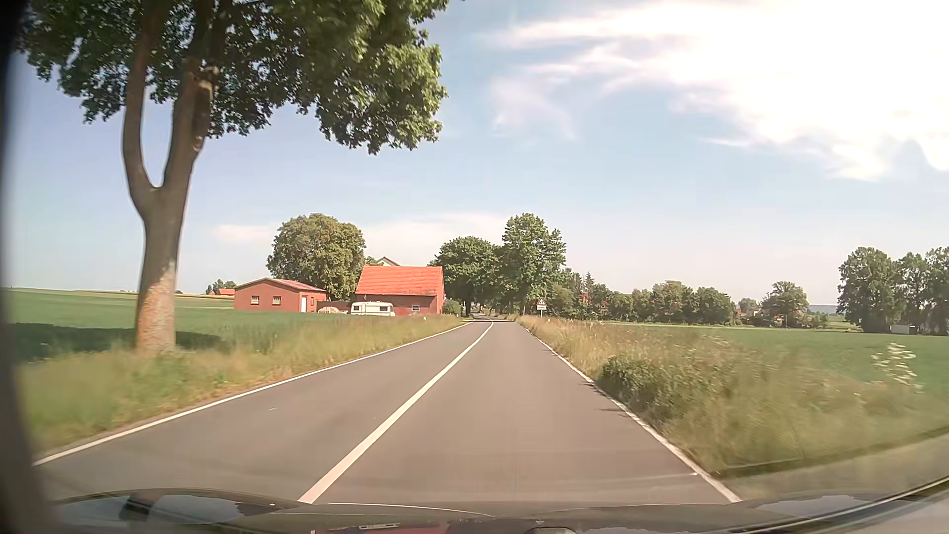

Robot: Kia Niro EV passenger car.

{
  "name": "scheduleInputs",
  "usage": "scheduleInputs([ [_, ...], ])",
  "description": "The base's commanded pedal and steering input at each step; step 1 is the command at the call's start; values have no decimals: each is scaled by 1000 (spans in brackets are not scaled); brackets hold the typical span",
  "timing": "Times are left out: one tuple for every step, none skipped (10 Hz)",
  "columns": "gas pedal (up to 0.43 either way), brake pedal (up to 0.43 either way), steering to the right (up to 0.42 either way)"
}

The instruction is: Follow the waypoints while adhering to traffic rules and regulations

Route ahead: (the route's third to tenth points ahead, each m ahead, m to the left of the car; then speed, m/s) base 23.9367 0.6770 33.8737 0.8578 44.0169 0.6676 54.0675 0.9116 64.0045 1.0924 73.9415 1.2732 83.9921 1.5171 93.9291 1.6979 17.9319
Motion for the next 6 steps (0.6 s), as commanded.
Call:
scheduleInputs([
  [79,0,0],
  [79,0,1],
  [79,0,1],
  [67,0,0],
  [67,0,1],
  [67,0,0],
])
